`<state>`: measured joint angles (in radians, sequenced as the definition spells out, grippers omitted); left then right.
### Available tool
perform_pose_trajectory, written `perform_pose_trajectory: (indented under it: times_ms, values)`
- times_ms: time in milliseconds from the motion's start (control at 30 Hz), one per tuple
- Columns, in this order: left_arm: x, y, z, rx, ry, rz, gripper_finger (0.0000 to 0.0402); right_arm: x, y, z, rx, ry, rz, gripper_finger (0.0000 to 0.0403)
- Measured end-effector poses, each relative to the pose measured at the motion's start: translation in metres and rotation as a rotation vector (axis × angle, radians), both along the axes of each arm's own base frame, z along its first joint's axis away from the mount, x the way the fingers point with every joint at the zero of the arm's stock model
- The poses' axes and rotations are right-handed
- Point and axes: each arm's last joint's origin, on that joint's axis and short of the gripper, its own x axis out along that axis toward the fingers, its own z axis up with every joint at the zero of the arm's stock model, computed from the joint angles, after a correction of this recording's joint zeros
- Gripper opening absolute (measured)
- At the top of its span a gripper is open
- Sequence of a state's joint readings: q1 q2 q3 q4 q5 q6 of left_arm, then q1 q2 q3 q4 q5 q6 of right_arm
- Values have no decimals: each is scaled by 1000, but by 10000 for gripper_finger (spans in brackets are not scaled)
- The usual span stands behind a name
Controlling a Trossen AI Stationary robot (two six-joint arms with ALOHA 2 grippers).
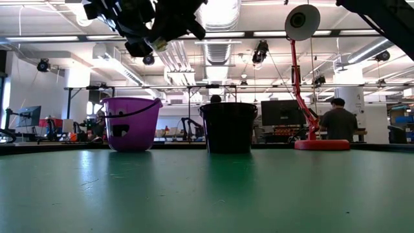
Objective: Sort candy
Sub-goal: Put the green gummy into the violet bucket
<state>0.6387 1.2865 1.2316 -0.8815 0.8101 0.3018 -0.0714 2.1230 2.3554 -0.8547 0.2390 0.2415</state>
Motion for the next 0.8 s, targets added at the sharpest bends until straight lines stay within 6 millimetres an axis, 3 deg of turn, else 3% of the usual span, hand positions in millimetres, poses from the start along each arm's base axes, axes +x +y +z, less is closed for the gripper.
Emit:
perform_pose_trajectory:
  times_ms: [333,467,667,800]
  values:
    - [-1,4,-3,112,95,114,0,-4,-2,4,-84,46,69,141]
    - [-2,7,-4,171,145,182,0,-16,-3,9,-99,110,87,151]
    - [-8,18,-8,405,342,443,0,-32,-5,13,-79,207,76,155]
    - [-14,23,-6,407,347,483,0,-41,-4,13,-68,269,79,155]
